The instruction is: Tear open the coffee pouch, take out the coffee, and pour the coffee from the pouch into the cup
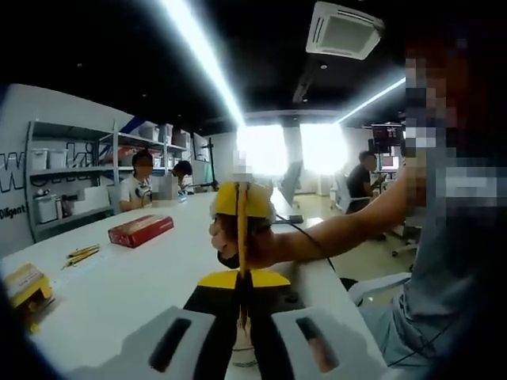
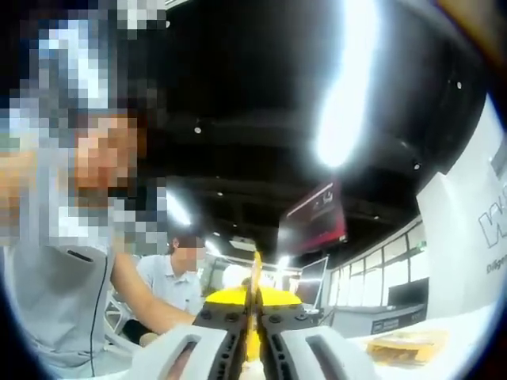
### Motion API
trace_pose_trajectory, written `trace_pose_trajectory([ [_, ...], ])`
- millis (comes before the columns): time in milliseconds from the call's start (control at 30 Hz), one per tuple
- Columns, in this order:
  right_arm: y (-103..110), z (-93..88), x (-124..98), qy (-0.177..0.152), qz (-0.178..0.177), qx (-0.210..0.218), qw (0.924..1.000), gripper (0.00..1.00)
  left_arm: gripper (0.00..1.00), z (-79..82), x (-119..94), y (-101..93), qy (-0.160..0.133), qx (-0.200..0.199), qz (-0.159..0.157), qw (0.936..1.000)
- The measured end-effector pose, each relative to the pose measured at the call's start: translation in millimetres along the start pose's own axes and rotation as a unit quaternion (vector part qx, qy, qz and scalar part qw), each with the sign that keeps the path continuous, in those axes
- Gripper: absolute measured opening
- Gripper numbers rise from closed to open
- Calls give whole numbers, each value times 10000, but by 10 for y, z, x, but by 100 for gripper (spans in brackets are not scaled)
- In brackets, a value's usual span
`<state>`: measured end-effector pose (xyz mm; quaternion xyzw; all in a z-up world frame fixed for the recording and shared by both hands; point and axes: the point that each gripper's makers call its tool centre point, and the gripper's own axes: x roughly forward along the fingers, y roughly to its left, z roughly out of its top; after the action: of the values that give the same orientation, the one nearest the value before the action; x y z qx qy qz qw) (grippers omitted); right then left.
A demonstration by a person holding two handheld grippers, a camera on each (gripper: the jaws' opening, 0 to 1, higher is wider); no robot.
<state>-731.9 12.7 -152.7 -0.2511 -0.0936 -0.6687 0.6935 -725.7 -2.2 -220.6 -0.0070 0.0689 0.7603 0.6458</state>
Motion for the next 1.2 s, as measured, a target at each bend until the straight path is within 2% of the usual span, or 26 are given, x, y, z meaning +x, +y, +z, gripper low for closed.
trace_pose_trajectory([
  [33, -1, -3, -6, 14, -7, 3, 10000, 3, 16, 9, 4, 2, -43, 46, 13, 10000],
  [67, -7, -4, -11, 21, -26, -3, 10000, 3, 19, 20, 6, 1, -82, 26, 13, 10000],
  [133, -4, 1, -16, -9, -9, 45, 10000, 4, 5, -5, -9, 7, 15, 69, 43, 10000],
  [167, -5, 0, -15, -33, 8, 43, 10000, 7, 5, 6, -7, 20, -22, 134, 104, 9999],
  [233, -25, -3, -14, -34, -39, 70, 10000, 11, 5, 2, -12, 17, 10, 11, 66, 10000],
  [267, -15, -1, -18, -37, -7, 87, 10000, 11, 5, 6, -13, 31, -5, 54, 94, 9999],
  [300, -14, -3, -19, -28, -30, 83, 10000, 6, 5, 4, -13, 26, -7, 52, 81, 10000],
  [367, -2, -5, -27, -3, -12, 43, 10000, 3, 10, 3, -3, 12, -33, 50, 51, 10000],
  [400, -9, -8, -30, 7, -37, 36, 10000, 3, 17, 13, 3, 19, -79, 87, 71, 9999],
  [433, -8, -8, -37, 4, -30, 46, 10000, 3, 15, 12, 4, 6, -83, 18, 30, 10000],
  [467, -3, -6, -39, -15, -11, 77, 10000, 4, 5, -9, -4, 0, -8, -16, 23, 10000],
  [500, -3, -9, -35, -42, 15, 134, 9999, 7, 4, 5, -4, 18, -34, 103, 117, 9999],
  [567, -18, -24, -26, -9, -38, 146, 9999, 14, 4, -5, -14, 12, 18, 53, 107, 9999],
  [600, -15, -29, -26, 6, -26, 159, 9999, 14, 4, -2, -15, 11, 7, 27, 86, 10000],
  [633, -13, -33, -26, 16, -22, 170, 9999, 13, 4, 0, -19, 11, 0, 41, 99, 9999],
  [667, -1, -44, -28, 56, 9, 157, 9999, 3, 5, 17, -27, 7, -55, 68, 82, 9999],
  [767, -7, -40, -34, 67, 16, 122, 9999, 3, 14, 41, -24, 21, -122, 66, 95, 9999],
  [800, -7, -41, -33, 69, 19, 130, 9999, 3, 11, 42, -25, 19, -116, 50, 85, 9999],
  [833, -12, -42, -32, 60, 18, 142, 9999, 5, 5, 39, -27, 20, -95, 66, 99, 9999],
  [933, -37, -40, -18, 36, -56, 145, 9999, 16, 4, 22, -31, 31, 1, 52, 119, 9999],
  [967, -40, -35, -21, 30, -65, 132, 9999, 16, 4, 22, -33, 32, -4, 63, 127, 9999],
  [1033, -34, -35, -37, 74, -52, 38, 10000, 3, 5, 28, -36, 22, -33, 40, 83, 10000],
  [1067, -14, -30, -37, 52, -17, 91, 9999, 3, 7, 37, -34, 21, -74, 86, 79, 9999],
  [1133, -23, -34, -40, 66, -32, 99, 9999, 3, 17, 51, -24, 22, -145, 87, 83, 9998],
  [1167, -25, -35, -41, 57, -15, 123, 9999, 3, 13, 47, -22, 20, -144, 66, 75, 9998],
  [1200, -29, -37, -42, 45, -13, 130, 9999, 5, 5, 16, -28, 13, -47, 88, 77, 9999],
])
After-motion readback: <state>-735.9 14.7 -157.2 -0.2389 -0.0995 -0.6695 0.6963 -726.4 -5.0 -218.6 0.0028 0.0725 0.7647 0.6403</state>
